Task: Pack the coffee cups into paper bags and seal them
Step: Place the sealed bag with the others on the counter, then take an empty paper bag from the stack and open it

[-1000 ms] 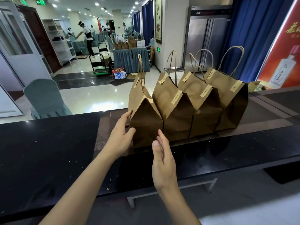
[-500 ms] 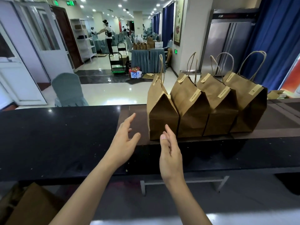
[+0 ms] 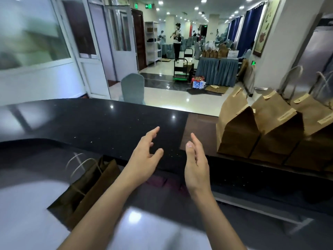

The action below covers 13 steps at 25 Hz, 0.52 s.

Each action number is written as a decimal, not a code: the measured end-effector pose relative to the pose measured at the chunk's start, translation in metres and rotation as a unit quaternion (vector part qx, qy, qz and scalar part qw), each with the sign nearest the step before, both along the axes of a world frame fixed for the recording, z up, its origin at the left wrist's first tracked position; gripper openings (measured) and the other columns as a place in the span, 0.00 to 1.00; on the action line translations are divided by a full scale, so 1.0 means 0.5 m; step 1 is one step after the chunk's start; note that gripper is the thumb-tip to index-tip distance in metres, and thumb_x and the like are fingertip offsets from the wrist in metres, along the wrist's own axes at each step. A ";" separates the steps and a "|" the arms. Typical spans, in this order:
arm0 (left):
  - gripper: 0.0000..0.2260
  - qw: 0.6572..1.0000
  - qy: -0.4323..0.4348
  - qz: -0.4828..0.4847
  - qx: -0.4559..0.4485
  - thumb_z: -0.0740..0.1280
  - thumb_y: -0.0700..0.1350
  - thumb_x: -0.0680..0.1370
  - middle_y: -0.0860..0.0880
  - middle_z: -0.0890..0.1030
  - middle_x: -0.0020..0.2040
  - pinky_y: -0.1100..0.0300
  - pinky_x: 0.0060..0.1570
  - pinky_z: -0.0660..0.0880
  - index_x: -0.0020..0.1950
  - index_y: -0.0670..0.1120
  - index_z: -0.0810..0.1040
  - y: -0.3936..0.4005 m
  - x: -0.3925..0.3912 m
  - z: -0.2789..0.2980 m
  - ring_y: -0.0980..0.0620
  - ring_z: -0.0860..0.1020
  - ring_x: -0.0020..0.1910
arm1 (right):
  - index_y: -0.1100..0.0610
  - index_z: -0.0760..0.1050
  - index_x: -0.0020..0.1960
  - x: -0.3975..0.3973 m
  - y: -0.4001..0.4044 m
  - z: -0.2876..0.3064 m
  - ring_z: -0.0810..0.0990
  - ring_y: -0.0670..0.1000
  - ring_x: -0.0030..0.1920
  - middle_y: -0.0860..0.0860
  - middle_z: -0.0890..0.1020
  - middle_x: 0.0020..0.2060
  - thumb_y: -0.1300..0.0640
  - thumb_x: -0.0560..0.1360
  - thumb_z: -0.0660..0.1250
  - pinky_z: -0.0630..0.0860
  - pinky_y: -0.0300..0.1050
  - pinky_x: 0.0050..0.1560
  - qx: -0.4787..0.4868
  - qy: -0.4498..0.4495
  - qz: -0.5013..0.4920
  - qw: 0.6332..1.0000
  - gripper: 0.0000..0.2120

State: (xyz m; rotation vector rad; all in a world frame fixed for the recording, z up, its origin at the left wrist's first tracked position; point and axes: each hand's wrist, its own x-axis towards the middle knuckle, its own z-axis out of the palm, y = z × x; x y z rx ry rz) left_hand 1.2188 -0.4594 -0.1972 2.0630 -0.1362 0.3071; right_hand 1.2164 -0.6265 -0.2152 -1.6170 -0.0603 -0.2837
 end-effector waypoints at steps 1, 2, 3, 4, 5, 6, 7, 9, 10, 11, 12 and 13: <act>0.29 1.000 -0.003 0.016 -0.001 0.65 0.44 0.82 0.59 0.68 0.72 0.72 0.51 0.71 0.77 0.65 0.60 0.024 -0.017 0.000 0.57 0.69 0.69 | 0.41 0.66 0.78 -0.004 0.025 0.002 0.68 0.21 0.61 0.34 0.73 0.66 0.33 0.78 0.54 0.64 0.17 0.53 -0.002 -0.002 0.016 1.000 0.30; 0.29 1.000 -0.005 0.030 -0.001 0.66 0.44 0.82 0.59 0.68 0.72 0.70 0.53 0.71 0.77 0.65 0.60 0.046 -0.033 0.000 0.57 0.69 0.68 | 0.41 0.66 0.77 -0.007 0.047 0.002 0.68 0.20 0.60 0.31 0.72 0.64 0.34 0.79 0.54 0.64 0.16 0.53 -0.004 -0.003 0.029 1.000 0.29; 0.29 0.999 -0.008 0.043 0.002 0.66 0.44 0.81 0.59 0.69 0.71 0.69 0.53 0.71 0.77 0.65 0.60 0.068 -0.049 -0.002 0.57 0.70 0.68 | 0.40 0.66 0.77 -0.010 0.070 0.001 0.68 0.20 0.59 0.29 0.72 0.62 0.36 0.81 0.55 0.63 0.15 0.52 -0.007 -0.001 0.040 0.999 0.26; 0.29 0.998 -0.009 0.054 0.007 0.65 0.44 0.81 0.60 0.69 0.71 0.69 0.54 0.70 0.77 0.66 0.60 0.087 -0.064 -0.003 0.58 0.69 0.68 | 0.40 0.66 0.77 -0.012 0.090 -0.001 0.68 0.20 0.59 0.29 0.72 0.62 0.38 0.82 0.56 0.63 0.15 0.52 -0.008 0.000 0.051 0.999 0.24; 0.29 0.998 -0.009 0.066 0.011 0.65 0.45 0.81 0.60 0.69 0.70 0.69 0.54 0.70 0.77 0.66 0.60 0.111 -0.081 -0.005 0.59 0.69 0.68 | 0.40 0.66 0.77 -0.015 0.115 -0.002 0.68 0.21 0.61 0.29 0.72 0.62 0.39 0.83 0.56 0.63 0.16 0.52 -0.009 0.002 0.065 0.998 0.23; 0.28 0.997 -0.010 0.075 0.016 0.65 0.45 0.81 0.61 0.69 0.70 0.70 0.55 0.70 0.77 0.67 0.60 0.131 -0.096 -0.005 0.60 0.69 0.68 | 0.39 0.66 0.77 -0.018 0.137 -0.002 0.69 0.23 0.62 0.30 0.72 0.63 0.39 0.83 0.56 0.64 0.16 0.52 -0.009 0.005 0.077 0.997 0.23; 0.28 0.996 -0.013 0.083 0.024 0.65 0.46 0.81 0.62 0.69 0.70 0.70 0.56 0.70 0.77 0.67 0.60 0.147 -0.109 -0.004 0.62 0.68 0.68 | 0.39 0.66 0.77 -0.020 0.155 -0.002 0.69 0.25 0.64 0.30 0.72 0.64 0.39 0.83 0.56 0.64 0.17 0.53 -0.011 0.007 0.088 0.996 0.23; 0.28 0.993 -0.020 0.104 0.041 0.65 0.46 0.81 0.64 0.68 0.70 0.67 0.63 0.70 0.77 0.66 0.60 0.183 -0.138 -0.003 0.67 0.66 0.69 | 0.39 0.65 0.77 -0.025 0.196 -0.003 0.69 0.25 0.64 0.30 0.71 0.64 0.38 0.83 0.56 0.64 0.17 0.53 -0.017 0.006 0.111 0.994 0.23; 0.28 0.992 -0.023 0.113 0.048 0.65 0.46 0.81 0.65 0.68 0.69 0.64 0.66 0.69 0.77 0.66 0.60 0.197 -0.152 -0.002 0.68 0.66 0.69 | 0.39 0.65 0.77 -0.026 0.214 -0.004 0.68 0.24 0.63 0.28 0.71 0.63 0.39 0.83 0.56 0.64 0.17 0.53 -0.021 0.004 0.120 0.993 0.23; 0.28 0.991 -0.026 0.122 0.052 0.65 0.46 0.81 0.67 0.68 0.68 0.62 0.67 0.68 0.77 0.66 0.60 0.212 -0.168 -0.002 0.67 0.65 0.69 | 0.39 0.66 0.77 -0.027 0.234 -0.007 0.68 0.23 0.62 0.27 0.71 0.62 0.39 0.83 0.56 0.65 0.17 0.53 -0.025 0.004 0.130 0.991 0.23; 0.28 0.990 -0.031 0.127 0.054 0.65 0.46 0.81 0.69 0.68 0.68 0.61 0.68 0.69 0.77 0.65 0.61 0.222 -0.183 -0.003 0.66 0.66 0.70 | 0.40 0.66 0.77 -0.027 0.250 -0.010 0.68 0.23 0.62 0.26 0.71 0.61 0.39 0.83 0.56 0.65 0.17 0.53 -0.030 0.003 0.139 0.990 0.23; 0.28 0.989 -0.038 0.132 0.053 0.65 0.44 0.81 0.70 0.68 0.68 0.60 0.67 0.70 0.77 0.65 0.62 0.233 -0.199 -0.006 0.65 0.67 0.70 | 0.40 0.66 0.77 -0.027 0.267 -0.015 0.68 0.22 0.61 0.25 0.71 0.60 0.40 0.84 0.56 0.64 0.17 0.53 -0.036 0.004 0.147 0.989 0.23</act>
